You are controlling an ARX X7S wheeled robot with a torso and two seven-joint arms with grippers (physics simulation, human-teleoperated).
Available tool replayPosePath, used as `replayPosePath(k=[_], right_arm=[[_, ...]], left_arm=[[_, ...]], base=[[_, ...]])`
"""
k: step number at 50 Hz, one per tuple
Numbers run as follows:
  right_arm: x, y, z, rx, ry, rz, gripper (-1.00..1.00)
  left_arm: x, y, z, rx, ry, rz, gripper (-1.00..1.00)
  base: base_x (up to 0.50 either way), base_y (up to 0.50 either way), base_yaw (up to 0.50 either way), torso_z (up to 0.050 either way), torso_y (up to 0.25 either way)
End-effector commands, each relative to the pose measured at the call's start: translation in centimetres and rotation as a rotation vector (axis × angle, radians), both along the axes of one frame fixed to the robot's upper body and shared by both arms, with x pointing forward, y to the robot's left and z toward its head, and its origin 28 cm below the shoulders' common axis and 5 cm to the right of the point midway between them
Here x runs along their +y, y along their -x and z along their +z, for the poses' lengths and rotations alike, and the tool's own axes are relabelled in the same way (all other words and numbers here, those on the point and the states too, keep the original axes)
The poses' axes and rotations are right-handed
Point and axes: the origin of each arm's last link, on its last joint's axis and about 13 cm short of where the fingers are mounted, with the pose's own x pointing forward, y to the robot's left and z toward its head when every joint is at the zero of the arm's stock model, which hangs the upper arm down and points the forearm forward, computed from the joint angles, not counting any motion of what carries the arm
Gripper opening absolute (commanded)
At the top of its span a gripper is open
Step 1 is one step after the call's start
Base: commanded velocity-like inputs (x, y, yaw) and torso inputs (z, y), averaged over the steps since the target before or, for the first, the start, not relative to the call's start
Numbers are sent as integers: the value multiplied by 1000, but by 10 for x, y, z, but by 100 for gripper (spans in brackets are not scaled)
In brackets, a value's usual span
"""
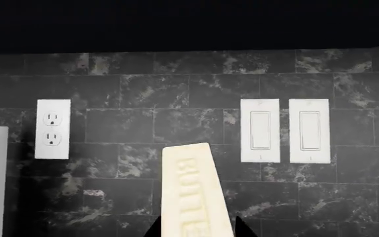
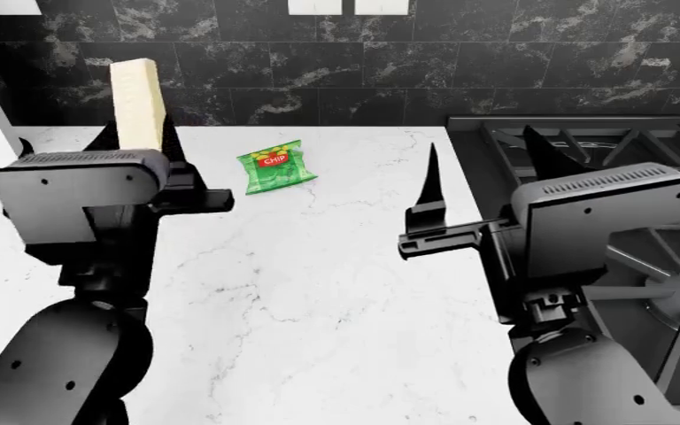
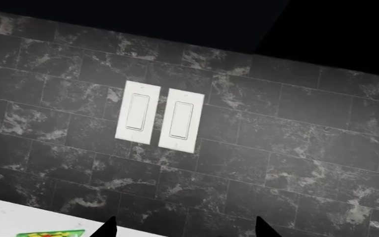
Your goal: Pick the butter stick from the counter and place it in the cabinet.
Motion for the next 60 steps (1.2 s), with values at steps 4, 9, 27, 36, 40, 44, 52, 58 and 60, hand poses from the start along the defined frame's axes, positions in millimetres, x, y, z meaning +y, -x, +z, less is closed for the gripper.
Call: replayPosePath(k=[4, 9, 27, 36, 40, 44, 52, 58, 60], right_arm=[[1, 0, -1, -3, -1, 6, 100], [1, 0, -2, -2, -3, 9, 100], [1, 0, -4, -2, -9, 13, 100], [1, -1, -6, -1, -10, 14, 100], [1, -1, -6, -1, -10, 15, 100], [1, -1, -6, -1, -10, 16, 100], [2, -2, -6, 0, -6, 19, 100], [2, -2, -4, 2, -2, 19, 100], [2, -2, -4, 2, -1, 20, 100]], left_arm=[[4, 19, 26, -232, 44, 4, -100], [4, 22, 30, -253, 49, 0, -100], [4, 34, 51, -365, 37, -17, -100], [3, 37, 62, -409, 28, -20, -100], [3, 36, 66, -417, 19, -24, -100], [3, 34, 73, -420, 15, -27, -100], [3, 32, 91, -453, -6, -37, -100], [4, 32, 99, -470, -5, -39, -100], [4, 32, 101, -475, -6, -38, -100]], base=[[0, 0, 0, 0, 0], [0, 0, 0, 0, 0], [0, 0, 0, 0, 0], [0, 0, 0, 0, 0], [0, 0, 0, 0, 0], [0, 0, 0, 0, 0], [0, 0, 0, 0, 0], [0, 0, 0, 0, 0], [0, 0, 0, 0, 0]])
